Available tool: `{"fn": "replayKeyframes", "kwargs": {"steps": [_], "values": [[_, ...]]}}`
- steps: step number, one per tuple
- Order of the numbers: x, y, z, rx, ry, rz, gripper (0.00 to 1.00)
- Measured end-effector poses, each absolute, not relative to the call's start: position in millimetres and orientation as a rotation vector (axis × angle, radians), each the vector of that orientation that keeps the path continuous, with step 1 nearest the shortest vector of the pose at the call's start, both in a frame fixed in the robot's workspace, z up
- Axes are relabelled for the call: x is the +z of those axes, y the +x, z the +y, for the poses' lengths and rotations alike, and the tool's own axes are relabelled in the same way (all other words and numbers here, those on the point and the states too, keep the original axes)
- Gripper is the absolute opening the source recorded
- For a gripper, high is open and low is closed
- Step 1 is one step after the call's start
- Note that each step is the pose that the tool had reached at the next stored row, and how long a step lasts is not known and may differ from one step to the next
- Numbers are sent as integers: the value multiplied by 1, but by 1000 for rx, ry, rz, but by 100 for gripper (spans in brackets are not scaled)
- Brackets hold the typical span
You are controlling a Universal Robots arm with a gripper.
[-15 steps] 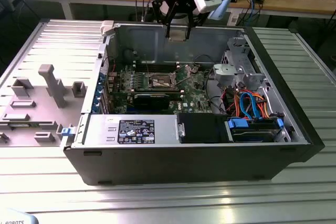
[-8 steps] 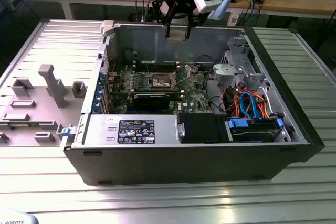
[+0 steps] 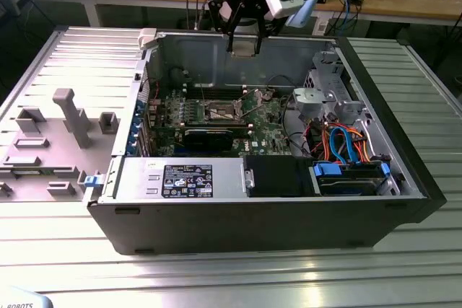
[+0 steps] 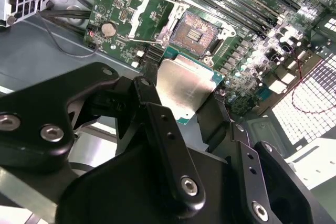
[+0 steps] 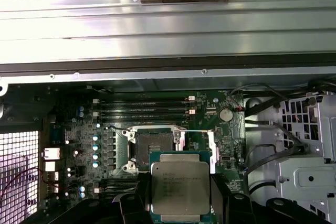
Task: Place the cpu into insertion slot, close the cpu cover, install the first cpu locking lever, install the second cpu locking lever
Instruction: 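Place the cpu into insertion slot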
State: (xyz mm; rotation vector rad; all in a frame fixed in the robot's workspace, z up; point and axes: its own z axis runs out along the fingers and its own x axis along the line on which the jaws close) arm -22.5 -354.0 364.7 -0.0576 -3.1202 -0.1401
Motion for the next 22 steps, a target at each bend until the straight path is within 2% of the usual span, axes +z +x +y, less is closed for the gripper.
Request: {"fn": "replayKeyframes", "kwargs": {"steps": [22], "values": [[364,-23,-354,-142,-209,-3118,54]]}}
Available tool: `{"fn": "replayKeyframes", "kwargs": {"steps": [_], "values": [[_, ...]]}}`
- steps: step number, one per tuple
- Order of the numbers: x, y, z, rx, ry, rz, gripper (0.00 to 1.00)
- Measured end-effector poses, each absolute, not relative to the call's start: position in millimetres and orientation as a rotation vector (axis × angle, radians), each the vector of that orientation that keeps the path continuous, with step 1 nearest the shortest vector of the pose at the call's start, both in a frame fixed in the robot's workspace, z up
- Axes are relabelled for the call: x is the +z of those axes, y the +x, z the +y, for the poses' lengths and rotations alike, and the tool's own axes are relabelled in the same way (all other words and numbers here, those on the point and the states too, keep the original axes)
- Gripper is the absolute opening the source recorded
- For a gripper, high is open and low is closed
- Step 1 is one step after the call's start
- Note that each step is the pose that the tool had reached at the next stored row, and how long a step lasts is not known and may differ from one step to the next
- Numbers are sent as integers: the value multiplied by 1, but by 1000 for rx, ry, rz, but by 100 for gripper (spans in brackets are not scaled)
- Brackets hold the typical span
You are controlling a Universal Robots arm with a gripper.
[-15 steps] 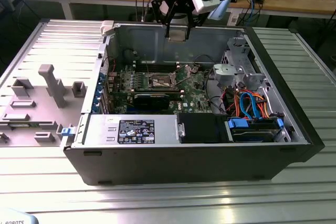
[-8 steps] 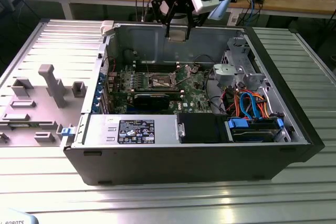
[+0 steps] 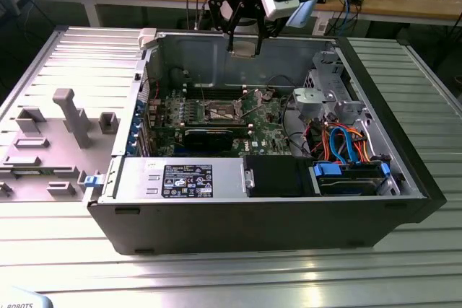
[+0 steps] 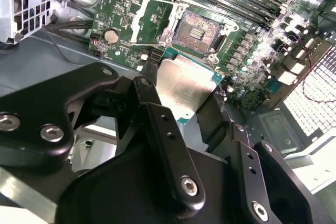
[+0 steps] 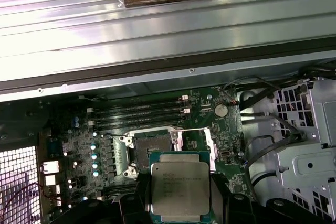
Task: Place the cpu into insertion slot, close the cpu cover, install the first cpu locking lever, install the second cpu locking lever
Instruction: 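Place the cpu into insertion slot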
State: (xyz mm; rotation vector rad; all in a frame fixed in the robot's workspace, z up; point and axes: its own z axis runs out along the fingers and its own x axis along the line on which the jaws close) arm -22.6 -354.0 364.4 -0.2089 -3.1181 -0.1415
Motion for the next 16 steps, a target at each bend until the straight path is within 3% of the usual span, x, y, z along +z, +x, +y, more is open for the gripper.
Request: {"fn": "replayKeyframes", "kwargs": {"steps": [16], "values": [[364,-23,-354,-143,-376,-3107,54]]}}
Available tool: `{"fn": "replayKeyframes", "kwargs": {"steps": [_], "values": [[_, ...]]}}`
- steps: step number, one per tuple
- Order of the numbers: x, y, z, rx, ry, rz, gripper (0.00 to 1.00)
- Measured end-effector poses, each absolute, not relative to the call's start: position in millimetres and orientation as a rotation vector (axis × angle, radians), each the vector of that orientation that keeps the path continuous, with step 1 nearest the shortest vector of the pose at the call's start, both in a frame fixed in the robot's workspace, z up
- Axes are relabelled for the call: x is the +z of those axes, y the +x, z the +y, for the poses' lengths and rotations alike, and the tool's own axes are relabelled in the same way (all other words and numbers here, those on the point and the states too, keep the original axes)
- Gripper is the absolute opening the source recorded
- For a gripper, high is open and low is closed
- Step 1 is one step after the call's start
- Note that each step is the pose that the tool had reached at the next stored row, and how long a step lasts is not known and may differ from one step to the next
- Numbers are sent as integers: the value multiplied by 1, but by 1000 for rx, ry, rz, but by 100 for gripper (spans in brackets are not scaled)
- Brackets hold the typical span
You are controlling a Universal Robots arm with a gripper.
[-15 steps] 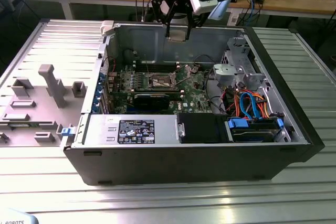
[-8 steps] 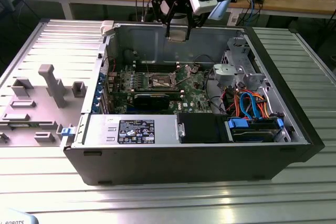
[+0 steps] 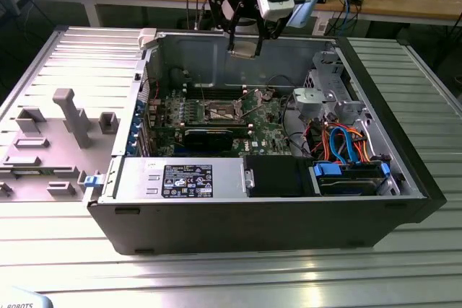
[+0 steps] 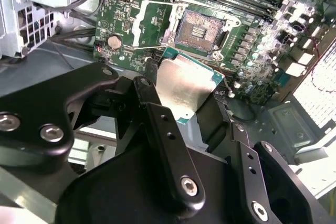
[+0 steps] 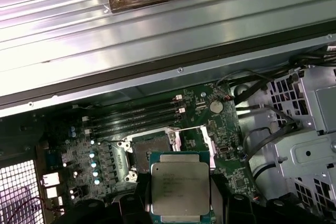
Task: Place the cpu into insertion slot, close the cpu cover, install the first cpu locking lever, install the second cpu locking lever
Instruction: 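Place the cpu into insertion slot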
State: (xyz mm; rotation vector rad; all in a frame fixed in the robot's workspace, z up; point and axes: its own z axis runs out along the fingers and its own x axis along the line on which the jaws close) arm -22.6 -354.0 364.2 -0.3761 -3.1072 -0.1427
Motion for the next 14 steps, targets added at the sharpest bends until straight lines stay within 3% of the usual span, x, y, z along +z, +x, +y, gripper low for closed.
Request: {"fn": "replayKeyframes", "kwargs": {"steps": [14], "values": [[364,-23,-354,-143,-403,-3105,54]]}}
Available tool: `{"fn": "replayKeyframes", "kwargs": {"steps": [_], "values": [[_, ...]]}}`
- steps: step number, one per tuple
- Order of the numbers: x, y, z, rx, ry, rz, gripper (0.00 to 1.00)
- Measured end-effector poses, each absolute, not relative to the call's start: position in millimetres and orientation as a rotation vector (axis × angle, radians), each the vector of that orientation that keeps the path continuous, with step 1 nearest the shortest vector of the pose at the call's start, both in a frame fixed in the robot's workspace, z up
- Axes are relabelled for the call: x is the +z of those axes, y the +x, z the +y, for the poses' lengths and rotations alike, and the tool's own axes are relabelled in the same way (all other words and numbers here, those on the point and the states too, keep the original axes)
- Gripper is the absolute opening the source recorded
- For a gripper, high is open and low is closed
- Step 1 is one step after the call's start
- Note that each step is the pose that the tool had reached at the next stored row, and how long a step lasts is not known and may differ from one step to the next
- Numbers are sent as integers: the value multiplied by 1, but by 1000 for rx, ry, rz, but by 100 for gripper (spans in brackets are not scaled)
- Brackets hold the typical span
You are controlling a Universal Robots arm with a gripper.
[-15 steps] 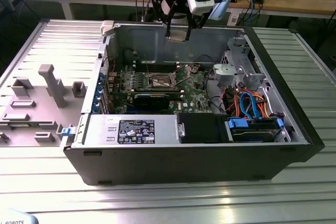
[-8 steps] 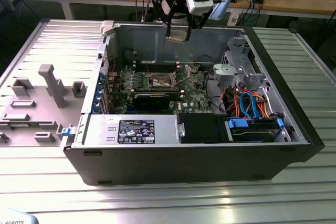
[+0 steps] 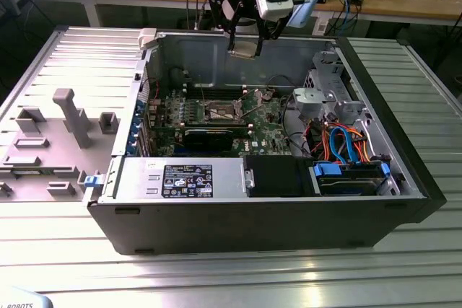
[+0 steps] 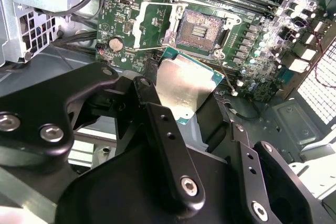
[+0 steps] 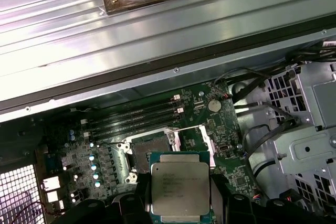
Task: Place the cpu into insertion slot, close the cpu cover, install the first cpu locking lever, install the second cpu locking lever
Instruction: 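Place the cpu into insertion slot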
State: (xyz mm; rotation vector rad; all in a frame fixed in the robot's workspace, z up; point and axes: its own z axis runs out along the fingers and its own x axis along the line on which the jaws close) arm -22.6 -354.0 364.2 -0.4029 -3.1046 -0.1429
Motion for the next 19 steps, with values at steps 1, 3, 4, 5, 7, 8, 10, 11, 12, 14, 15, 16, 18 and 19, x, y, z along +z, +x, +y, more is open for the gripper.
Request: {"fn": "replayKeyframes", "kwargs": {"steps": [1,3,4,5,7,8,10,11,12,14,15,16,18,19], "values": [[364,-23,-354,-143,-404,-3105,54],[364,-23,-354,-143,-429,-3102,54],[364,-23,-354,-143,-441,-3101,54],[364,-23,-354,-143,-455,-3099,54],[364,-23,-354,-143,-481,-3096,54],[364,-23,-354,-143,-500,-3093,54],[364,-23,-354,-143,-531,-3089,54],[364,-23,-354,-143,-548,-3087,54],[364,-23,-354,-144,-578,-3082,54],[364,-23,-354,-144,-652,-3069,54],[364,-23,-354,-144,-674,-3065,54],[364,-23,-354,-144,-687,-3063,54],[364,-23,-354,-144,-690,-3062,54],[364,-23,-354,-144,-714,-3058,54]]}}
